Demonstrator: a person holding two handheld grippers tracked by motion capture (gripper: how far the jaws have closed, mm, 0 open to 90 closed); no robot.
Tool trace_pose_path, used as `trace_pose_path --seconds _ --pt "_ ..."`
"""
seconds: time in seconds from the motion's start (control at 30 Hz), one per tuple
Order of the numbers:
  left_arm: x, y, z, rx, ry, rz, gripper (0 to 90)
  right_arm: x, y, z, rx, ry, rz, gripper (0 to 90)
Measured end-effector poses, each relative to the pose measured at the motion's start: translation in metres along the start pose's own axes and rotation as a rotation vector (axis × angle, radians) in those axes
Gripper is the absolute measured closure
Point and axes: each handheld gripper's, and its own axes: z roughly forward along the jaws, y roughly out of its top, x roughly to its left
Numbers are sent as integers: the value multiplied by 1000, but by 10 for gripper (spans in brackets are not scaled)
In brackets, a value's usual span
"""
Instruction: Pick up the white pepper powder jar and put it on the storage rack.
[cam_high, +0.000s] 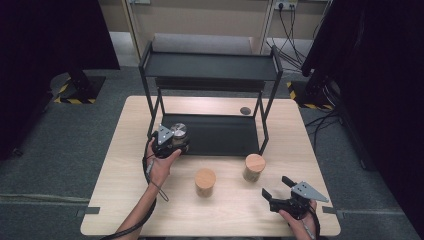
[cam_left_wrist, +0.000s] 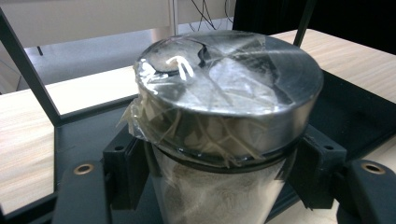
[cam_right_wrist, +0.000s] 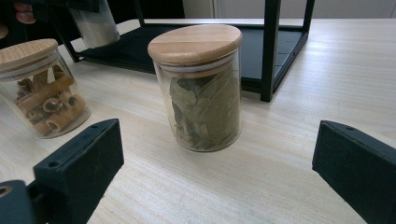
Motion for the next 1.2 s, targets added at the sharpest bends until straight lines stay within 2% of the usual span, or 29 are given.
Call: trace_pose_path --seconds 1.2 --pt "-2 5 23 25 32 3 311 0 0 0 -2 2 0 25"
